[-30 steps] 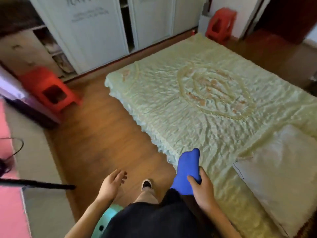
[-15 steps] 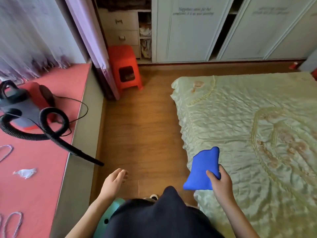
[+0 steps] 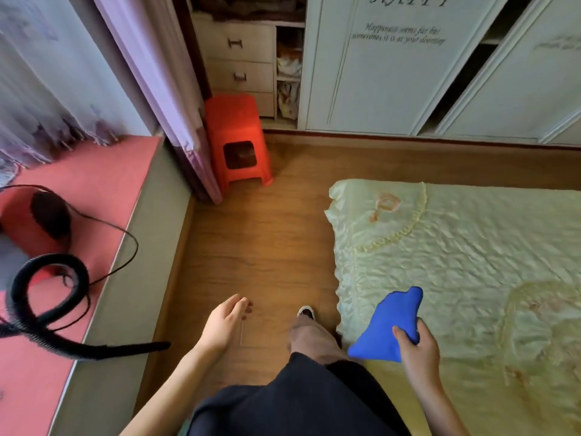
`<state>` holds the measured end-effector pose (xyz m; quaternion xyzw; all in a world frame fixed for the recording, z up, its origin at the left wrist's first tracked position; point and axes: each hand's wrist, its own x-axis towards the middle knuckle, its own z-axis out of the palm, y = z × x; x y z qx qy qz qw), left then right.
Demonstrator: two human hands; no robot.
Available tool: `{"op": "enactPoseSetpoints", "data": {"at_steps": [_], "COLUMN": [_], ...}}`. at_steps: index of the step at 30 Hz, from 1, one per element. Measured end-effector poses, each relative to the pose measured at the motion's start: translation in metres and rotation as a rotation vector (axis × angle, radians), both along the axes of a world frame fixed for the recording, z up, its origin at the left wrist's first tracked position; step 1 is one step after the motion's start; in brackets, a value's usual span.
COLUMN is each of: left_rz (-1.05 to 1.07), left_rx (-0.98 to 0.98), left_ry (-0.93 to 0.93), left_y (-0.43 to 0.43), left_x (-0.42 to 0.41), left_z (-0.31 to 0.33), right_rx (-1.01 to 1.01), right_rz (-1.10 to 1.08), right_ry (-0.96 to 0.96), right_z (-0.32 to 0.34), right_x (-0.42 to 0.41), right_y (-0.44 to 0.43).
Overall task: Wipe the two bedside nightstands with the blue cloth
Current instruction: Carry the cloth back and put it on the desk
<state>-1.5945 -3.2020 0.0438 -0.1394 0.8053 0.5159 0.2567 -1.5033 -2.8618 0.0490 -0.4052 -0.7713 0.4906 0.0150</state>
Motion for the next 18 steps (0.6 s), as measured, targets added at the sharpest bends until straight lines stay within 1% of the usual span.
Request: {"op": "enactPoseSetpoints", "data": {"at_steps": [2,5,10,14,18], "left_rz": [0.043,0.112,0.197,0.213,0.177], "left_rx": [-0.023,-0.051,-0.162,-0.217,-0.203], "left_ry": [-0.015,-0.011,-0.013,-0.001,0.01], "left_y": [0.012,0.02,0.02,0.018,0.026], "left_x": [-0.036,-0.089,-0.179,-0.267,-0.391], "left_z": [0.005,0.01,0.014,0.001,-0.012], "right_rx": [-0.009,-0.04,-0.103,-0.122,-0.108], "right_rz": [0.034,0.117,0.246,0.27,0.235], "right_ry": [-0.01,0.023,0.082,0.117,0.108], "right_z": [0.002,0.013,0.034,0.026,0.011], "right_x": [-0.059,-0.152,-0.296,-0.403,-0.507], "right_y": [0.015,0.031,0.043,0.05,0.061]}}
